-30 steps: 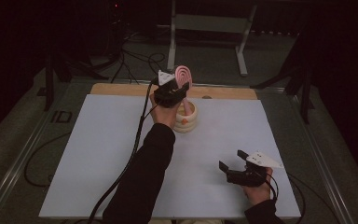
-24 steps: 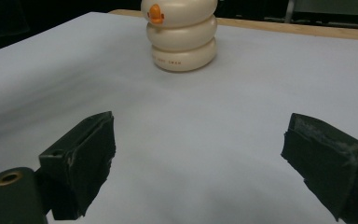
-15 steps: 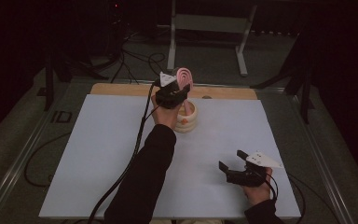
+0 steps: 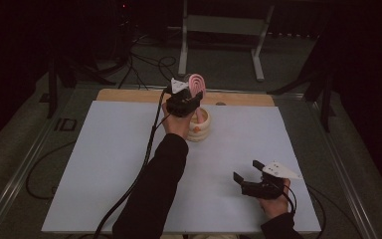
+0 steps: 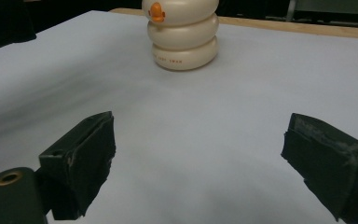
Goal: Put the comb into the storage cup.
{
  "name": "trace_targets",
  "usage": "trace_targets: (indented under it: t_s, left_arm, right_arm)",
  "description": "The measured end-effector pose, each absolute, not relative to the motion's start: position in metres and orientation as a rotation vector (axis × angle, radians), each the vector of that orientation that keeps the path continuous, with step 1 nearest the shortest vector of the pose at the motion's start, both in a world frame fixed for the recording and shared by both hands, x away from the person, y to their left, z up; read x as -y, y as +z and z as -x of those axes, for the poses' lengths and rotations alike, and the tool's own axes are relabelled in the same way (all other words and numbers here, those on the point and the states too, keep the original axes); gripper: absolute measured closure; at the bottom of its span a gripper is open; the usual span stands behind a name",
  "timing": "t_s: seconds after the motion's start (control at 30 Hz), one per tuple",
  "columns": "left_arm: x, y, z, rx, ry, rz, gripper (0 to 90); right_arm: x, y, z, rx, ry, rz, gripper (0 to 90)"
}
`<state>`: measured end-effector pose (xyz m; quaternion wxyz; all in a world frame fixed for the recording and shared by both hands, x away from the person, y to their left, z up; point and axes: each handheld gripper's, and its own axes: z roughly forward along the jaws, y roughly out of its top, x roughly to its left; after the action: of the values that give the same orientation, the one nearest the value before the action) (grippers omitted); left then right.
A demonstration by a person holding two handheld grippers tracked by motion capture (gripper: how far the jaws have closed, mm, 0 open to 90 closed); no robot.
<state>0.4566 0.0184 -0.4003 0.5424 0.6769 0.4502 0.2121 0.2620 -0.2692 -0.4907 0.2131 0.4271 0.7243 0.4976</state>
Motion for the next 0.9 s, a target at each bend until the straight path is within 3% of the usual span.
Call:
trace_targets:
  t_s: [0.9]
  left_arm:
    - [-0.023,-0.417,-0.460,-1.117,0.478,-1.605,64.7]
  right_arm:
    - [0.268,-0.491,-0.262,-2.012,1.384,-1.189,8.7]
